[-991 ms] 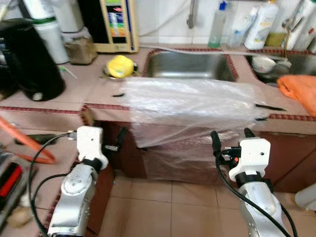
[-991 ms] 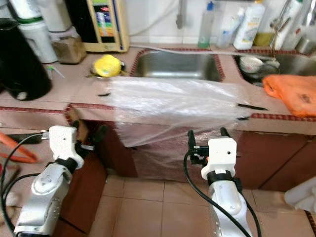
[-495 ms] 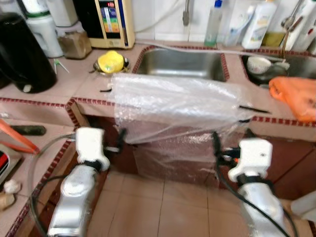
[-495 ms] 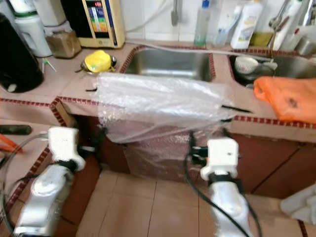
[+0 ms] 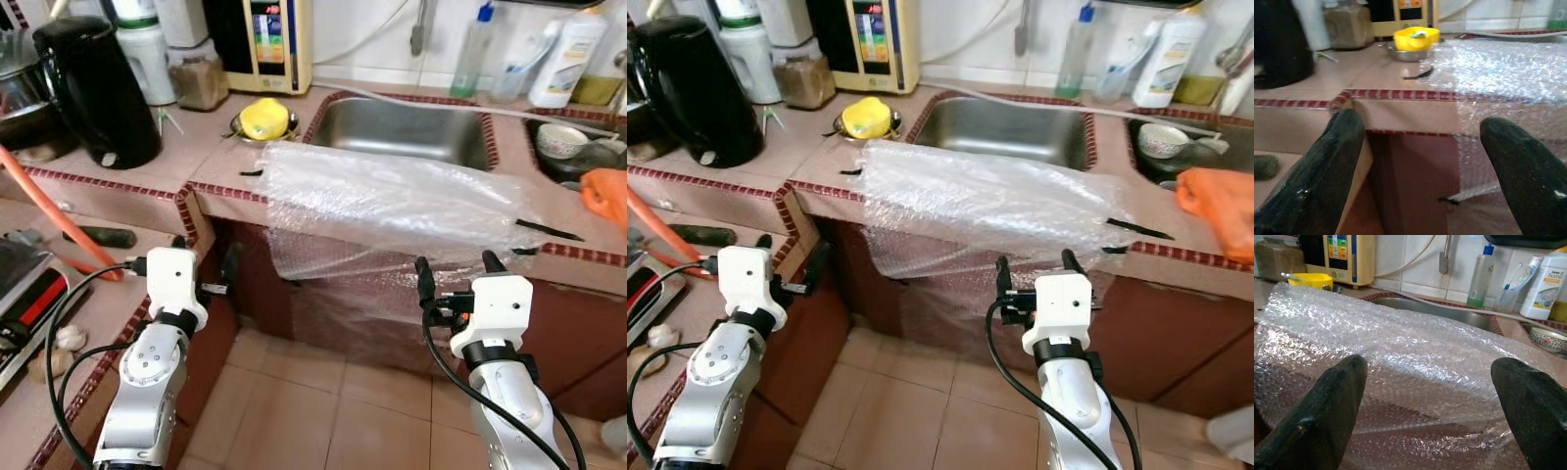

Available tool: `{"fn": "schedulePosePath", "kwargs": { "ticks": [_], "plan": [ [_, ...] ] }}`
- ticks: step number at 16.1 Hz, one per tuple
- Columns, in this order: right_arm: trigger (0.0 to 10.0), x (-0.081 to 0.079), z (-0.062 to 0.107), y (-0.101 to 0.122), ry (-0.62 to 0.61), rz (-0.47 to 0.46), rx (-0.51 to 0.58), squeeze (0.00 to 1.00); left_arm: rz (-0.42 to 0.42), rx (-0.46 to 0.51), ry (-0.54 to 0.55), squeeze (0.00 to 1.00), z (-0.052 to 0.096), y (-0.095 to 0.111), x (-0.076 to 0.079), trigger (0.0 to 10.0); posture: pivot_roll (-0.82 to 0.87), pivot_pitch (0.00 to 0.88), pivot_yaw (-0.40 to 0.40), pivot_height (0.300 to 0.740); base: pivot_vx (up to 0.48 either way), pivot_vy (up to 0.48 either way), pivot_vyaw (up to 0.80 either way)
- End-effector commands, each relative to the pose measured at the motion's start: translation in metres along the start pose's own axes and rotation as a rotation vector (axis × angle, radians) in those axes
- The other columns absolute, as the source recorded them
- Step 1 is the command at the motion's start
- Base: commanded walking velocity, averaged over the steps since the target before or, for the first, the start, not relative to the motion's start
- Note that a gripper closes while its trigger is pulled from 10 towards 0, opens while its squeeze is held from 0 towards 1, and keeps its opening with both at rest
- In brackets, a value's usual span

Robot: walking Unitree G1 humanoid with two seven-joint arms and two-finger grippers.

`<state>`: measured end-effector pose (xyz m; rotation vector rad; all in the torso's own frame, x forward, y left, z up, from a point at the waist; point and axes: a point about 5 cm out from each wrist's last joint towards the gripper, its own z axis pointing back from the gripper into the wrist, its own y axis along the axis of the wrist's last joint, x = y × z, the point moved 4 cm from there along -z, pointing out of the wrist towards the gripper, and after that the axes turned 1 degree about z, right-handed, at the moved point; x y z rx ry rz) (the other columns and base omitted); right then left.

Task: Kitchen organization

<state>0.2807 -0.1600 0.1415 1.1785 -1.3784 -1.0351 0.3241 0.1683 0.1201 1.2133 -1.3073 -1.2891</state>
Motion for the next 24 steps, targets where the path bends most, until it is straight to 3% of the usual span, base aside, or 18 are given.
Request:
{"fn": "schedulePosePath", "kwargs": {
  "ticks": [1,7,11,15,24],
  "plan": [
    [10.0,0.004,0.000,0.007,-0.015,-0.004,0.026,0.00,0.004,0.024,-0.023,0.00,-0.002,0.009,0.004,10.0,-0.03,0.059,0.048,0.740,0.000,0.000,0.00],
    [10.0,0.011,0.000,0.024,-0.028,-0.018,0.076,0.00,0.096,0.092,-0.072,0.00,0.002,0.040,0.010,10.0,-0.02,0.060,0.028,0.740,0.000,0.000,0.00],
    [10.0,0.009,0.001,0.027,-0.008,-0.028,0.075,0.00,0.096,0.071,-0.094,0.00,0.014,0.034,0.008,10.0,-0.02,0.058,0.017,0.740,0.000,0.000,0.00],
    [10.0,0.006,-0.001,0.029,0.010,-0.027,0.082,0.00,0.116,0.072,-0.108,0.00,0.014,0.036,0.011,10.0,-0.02,0.057,0.013,0.740,0.000,0.000,0.00],
    [10.0,0.007,-0.001,0.029,0.012,-0.021,0.080,0.00,0.130,0.071,-0.138,0.00,0.012,0.037,0.018,10.0,-0.03,0.056,0.019,0.740,0.318,0.000,0.00]
  ]
}}
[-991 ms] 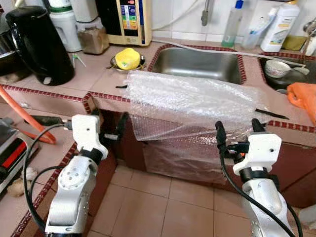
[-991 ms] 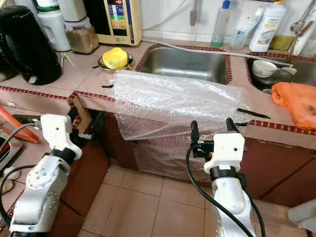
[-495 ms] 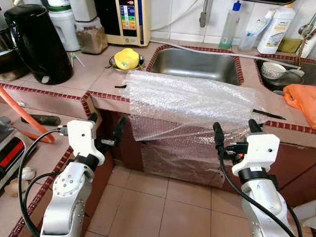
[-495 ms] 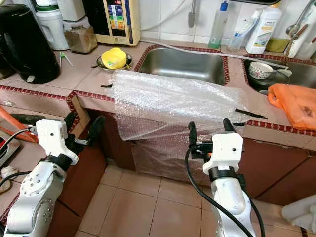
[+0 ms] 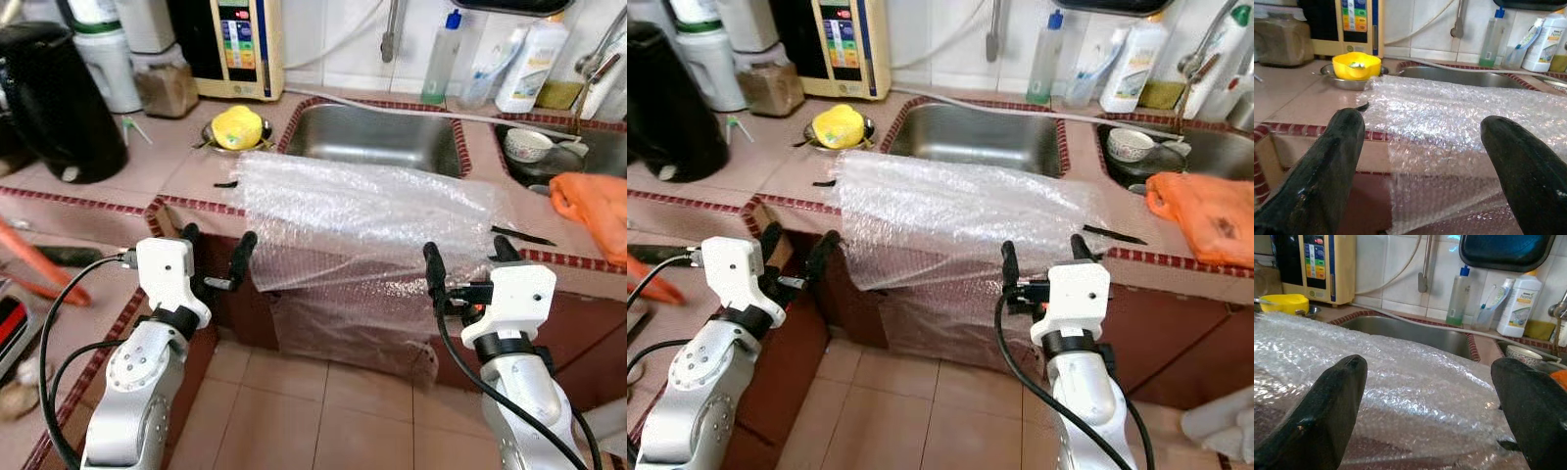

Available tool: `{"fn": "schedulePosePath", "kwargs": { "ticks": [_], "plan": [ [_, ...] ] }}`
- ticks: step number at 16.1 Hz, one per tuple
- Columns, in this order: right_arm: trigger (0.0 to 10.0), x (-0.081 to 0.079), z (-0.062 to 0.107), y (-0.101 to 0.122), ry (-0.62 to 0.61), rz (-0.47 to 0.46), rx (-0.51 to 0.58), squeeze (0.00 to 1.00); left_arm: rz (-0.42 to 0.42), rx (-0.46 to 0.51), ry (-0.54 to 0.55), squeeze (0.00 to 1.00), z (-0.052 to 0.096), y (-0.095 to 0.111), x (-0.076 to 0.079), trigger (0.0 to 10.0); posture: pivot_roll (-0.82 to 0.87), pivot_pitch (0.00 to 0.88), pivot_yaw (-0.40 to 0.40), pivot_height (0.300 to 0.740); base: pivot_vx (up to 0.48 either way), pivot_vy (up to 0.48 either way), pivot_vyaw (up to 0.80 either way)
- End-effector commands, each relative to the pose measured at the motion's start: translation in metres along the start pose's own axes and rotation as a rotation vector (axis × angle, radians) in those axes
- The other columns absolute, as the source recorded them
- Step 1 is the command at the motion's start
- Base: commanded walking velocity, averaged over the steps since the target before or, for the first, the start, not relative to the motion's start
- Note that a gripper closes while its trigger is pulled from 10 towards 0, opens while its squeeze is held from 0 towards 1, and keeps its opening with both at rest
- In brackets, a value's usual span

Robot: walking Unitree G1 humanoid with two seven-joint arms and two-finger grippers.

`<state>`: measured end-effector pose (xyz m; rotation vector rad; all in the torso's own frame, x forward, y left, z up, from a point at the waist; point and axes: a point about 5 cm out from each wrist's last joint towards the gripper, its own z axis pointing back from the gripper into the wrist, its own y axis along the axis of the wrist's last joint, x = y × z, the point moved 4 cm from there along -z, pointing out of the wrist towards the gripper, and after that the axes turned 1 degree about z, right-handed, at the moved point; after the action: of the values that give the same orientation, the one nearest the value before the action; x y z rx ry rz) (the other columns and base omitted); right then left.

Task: Kitchen organization

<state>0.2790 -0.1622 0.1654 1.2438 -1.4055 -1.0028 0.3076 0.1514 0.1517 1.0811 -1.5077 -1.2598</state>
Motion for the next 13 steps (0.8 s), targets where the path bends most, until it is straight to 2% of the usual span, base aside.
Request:
{"fn": "schedulePosePath", "kwargs": {
  "ticks": [1,13],
  "plan": [
    [10.0,0.0005,0.0004,0.0057,0.003,-0.003,0.016,0.00,0.000,0.006,-0.007,0.00,-0.0013,0.0040,0.0010,10.0,-0.03,0.056,0.019,0.740,0.390,0.000,0.00],
    [10.0,-0.0003,0.0000,0.0053,0.004,0.003,0.017,0.00,0.004,-0.009,-0.027,0.00,-0.0024,0.0009,0.0056,10.0,-0.03,0.062,0.024,0.740,0.391,0.000,0.00]
  ]
}}
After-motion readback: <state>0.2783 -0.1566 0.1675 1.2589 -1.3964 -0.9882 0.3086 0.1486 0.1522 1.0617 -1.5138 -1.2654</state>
